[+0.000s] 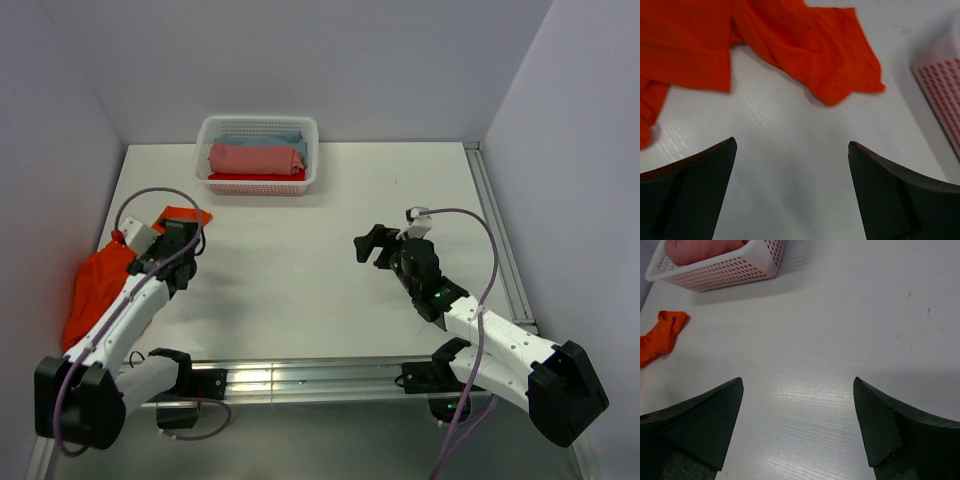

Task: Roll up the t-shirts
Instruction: Move the tshirt to the center of the board

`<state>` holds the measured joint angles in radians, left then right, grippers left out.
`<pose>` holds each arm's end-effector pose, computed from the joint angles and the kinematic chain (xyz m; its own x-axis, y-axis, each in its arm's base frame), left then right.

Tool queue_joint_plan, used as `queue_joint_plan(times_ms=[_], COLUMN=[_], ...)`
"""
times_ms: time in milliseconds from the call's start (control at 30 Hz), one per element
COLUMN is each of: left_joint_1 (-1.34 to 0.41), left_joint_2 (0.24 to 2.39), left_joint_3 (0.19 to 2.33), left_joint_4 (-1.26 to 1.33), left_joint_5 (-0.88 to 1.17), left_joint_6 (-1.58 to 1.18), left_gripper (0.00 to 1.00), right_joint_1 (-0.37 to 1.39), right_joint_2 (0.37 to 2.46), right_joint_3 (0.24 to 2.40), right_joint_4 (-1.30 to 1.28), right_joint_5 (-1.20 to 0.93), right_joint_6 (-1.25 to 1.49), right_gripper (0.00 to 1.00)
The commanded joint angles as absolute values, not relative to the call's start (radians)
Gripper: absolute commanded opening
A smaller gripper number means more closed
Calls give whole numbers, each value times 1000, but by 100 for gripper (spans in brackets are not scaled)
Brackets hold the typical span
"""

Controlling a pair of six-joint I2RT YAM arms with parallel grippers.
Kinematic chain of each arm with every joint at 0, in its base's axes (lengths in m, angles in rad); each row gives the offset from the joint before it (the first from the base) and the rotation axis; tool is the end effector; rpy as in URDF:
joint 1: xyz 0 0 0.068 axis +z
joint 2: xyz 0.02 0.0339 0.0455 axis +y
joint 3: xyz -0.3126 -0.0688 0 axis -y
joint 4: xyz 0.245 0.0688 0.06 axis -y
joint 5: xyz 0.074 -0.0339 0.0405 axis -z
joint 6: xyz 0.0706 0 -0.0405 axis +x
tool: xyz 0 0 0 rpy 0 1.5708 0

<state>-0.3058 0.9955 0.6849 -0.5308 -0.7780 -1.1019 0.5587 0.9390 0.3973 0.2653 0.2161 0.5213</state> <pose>0.1907 -0.0083 0.2654 -0.1147 -0.6301 -0.7680 -0.7389 0.5708 -0.3580 0.1893 0.1005 0.2518 -0.3714 0.3415 -0.8634 -0.1821 0.8851 0.4284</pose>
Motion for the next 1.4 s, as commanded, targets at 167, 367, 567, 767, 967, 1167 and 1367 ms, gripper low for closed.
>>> queue_joint_plan(times_ms=[167, 367, 567, 767, 967, 1167, 1367], left_joint_1=[-14, 124, 207, 290, 301, 313, 293], left_joint_2=[1209, 1272, 1295, 1448, 1493, 1457, 1372], left_joint_3=[779, 818, 750, 753, 758, 724, 727], left_joint_4=[-589, -624, -456, -360, -336, -284, -269], left_joint_5=[-735, -785, -766, -660, -615, -584, -473], left_joint_6=[-1258, -1319, -1278, -1227, -1224, -1201, -1073], left_gripper=[99, 99, 99, 99, 96, 50, 0], right_joint_1=[565, 566, 565, 565, 565, 566, 565], right_joint_2=[914, 949, 956, 954, 948, 931, 916], right_joint_3=[380, 388, 385, 377, 373, 362, 354], right_joint_4=[314, 321, 318, 330, 325, 333, 347], right_joint_5=[203, 179, 179, 178, 187, 186, 184], right_joint_6=[500, 506, 508, 506, 505, 503, 508], right_gripper=[97, 97, 97, 97, 96, 96, 95])
